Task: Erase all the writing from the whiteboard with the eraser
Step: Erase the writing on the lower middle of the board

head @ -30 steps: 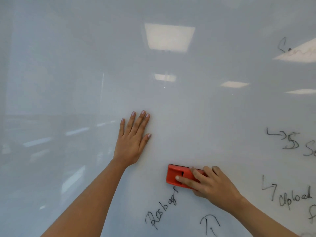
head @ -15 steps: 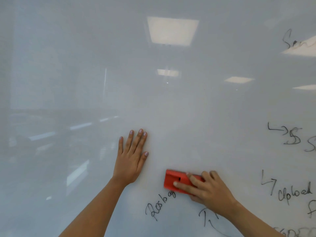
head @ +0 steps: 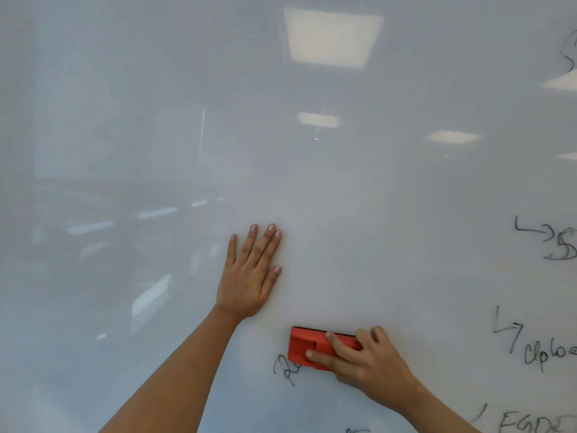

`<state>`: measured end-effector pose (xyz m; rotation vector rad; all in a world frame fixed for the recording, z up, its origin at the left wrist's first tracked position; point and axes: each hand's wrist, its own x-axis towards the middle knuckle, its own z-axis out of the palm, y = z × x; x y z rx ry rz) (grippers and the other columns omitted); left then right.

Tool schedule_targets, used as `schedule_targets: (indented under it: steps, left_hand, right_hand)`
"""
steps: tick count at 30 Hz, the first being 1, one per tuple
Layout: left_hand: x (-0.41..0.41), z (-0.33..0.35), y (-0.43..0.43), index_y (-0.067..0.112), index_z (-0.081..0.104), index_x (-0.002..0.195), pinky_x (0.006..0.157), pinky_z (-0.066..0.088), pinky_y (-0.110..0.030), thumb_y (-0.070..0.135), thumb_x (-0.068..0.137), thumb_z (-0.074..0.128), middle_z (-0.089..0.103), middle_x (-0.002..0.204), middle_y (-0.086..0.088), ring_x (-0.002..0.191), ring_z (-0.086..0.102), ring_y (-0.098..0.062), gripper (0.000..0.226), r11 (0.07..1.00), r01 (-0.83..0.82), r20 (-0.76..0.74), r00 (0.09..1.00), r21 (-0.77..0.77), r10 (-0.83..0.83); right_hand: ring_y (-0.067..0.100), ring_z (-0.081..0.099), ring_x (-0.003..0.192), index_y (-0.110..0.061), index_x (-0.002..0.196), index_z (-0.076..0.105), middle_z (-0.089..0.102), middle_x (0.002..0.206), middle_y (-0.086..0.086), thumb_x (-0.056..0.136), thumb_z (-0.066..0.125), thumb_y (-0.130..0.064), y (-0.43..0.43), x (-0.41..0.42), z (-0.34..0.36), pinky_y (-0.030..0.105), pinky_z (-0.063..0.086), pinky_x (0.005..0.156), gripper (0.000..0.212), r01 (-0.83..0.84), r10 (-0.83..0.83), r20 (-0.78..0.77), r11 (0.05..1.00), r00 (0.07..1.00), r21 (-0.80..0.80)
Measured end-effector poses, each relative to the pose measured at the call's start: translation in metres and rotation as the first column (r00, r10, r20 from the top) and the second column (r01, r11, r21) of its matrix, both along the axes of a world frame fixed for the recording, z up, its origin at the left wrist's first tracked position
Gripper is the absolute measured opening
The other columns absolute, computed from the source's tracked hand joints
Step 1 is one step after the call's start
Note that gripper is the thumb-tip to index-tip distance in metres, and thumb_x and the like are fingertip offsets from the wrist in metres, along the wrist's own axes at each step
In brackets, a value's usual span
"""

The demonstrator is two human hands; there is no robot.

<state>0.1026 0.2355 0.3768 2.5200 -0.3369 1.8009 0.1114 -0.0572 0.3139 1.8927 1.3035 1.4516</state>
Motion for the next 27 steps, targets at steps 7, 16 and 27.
schedule_targets:
  steps: [7, 16, 27]
  left_hand:
    - [-0.001, 0.001, -0.001, 0.016, 0.019, 0.156, 0.122, 0.006, -0.051, 0.039, 0.104, 0.025, 0.018, 0.163, 0.001, 0.152, 0.011, -0.024, 0.057, 1.000, -0.011, 0.010, 1.000, 0.004, 0.011]
    - [-0.002, -0.001, -0.001, 0.017, 0.018, 0.156, 0.123, 0.006, -0.051, 0.040, 0.104, 0.026, 0.021, 0.163, 0.000, 0.152, 0.011, -0.024, 0.057, 1.000, -0.009, 0.009, 1.000, 0.000, 0.009]
    - [-0.001, -0.001, -0.001, 0.016, 0.019, 0.156, 0.123, 0.004, -0.050, 0.041, 0.105, 0.022, 0.020, 0.162, 0.002, 0.152, 0.008, -0.022, 0.056, 1.000, -0.009, 0.011, 1.000, -0.010, 0.009]
  right_hand:
    - [0.022, 0.037, 0.074, -0.044, 0.138, 0.049, 0.067, 0.118, -0.002, 0.089, 0.061, -0.044, 0.033, -0.006, 0.001, 0.035, 0.032, 0.065, 0.050, 0.010, 0.010, -0.100, 0.980, 0.995, 0.199]
    - [0.022, 0.042, 0.077, -0.044, 0.140, 0.044, 0.059, 0.115, -0.006, 0.075, 0.069, -0.043, 0.044, -0.005, -0.059, 0.034, 0.047, 0.062, 0.069, 0.017, -0.043, -0.163, 0.987, 0.986, -0.158]
    - [0.020, 0.051, 0.077, -0.041, 0.144, 0.040, 0.051, 0.120, -0.003, 0.075, 0.074, -0.039, 0.038, -0.006, -0.076, 0.032, 0.051, 0.065, 0.077, -0.003, -0.028, -0.146, 0.979, 0.989, -0.205]
